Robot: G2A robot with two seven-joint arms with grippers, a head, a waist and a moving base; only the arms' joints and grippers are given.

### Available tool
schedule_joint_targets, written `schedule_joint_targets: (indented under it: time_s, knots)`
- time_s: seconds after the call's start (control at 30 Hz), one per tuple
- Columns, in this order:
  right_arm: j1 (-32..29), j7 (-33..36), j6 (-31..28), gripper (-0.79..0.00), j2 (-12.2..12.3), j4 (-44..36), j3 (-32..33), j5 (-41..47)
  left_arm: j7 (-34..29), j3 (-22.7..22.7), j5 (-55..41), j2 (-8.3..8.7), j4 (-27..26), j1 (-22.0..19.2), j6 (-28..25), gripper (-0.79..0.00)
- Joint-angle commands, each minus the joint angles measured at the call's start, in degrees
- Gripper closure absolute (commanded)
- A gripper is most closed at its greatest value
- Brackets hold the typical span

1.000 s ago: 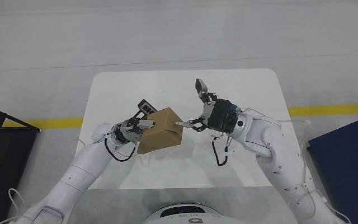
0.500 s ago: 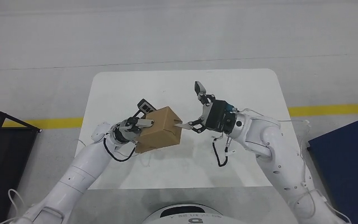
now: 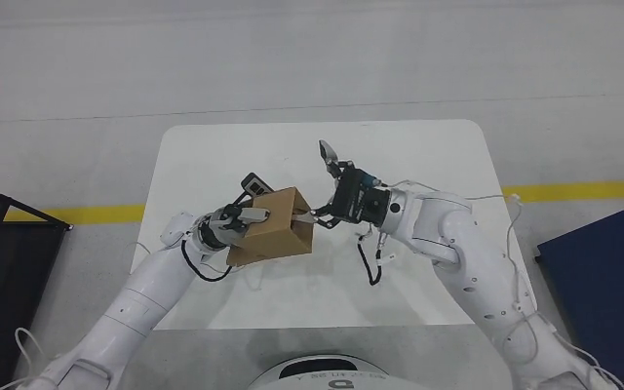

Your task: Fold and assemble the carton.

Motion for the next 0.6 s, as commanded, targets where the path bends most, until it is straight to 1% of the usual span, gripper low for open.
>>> schedule_joint_targets:
  time_s: [0.0,0.13,0.37,0.57]
  knots:
    - [-0.08,-0.06,0.3,-0.785,-0.01,-0.1,0.04,-0.07,0.0,-0.04,-0.06,0.01,-0.01,0.0,-0.05,0.0]
    - [-1.81,-2.47,0.54,-0.785,0.29,-1.04,2.18,0.2,0.0,-0.21,-0.04,0.1,0.19,0.1,0.04,0.0]
    - [-7.7,-8.68,-1.64,-0.785,1.35,-2.7,8.53,0.78,0.0,-1.24,-0.64,0.43,-0.09,0.38,0.51,0.0]
    - [-9.77,-9.36,-2.36,-0.785,1.72,-3.86,10.28,-0.25,0.0,-1.47,-0.55,0.56,-0.64,0.54,0.7,0.0]
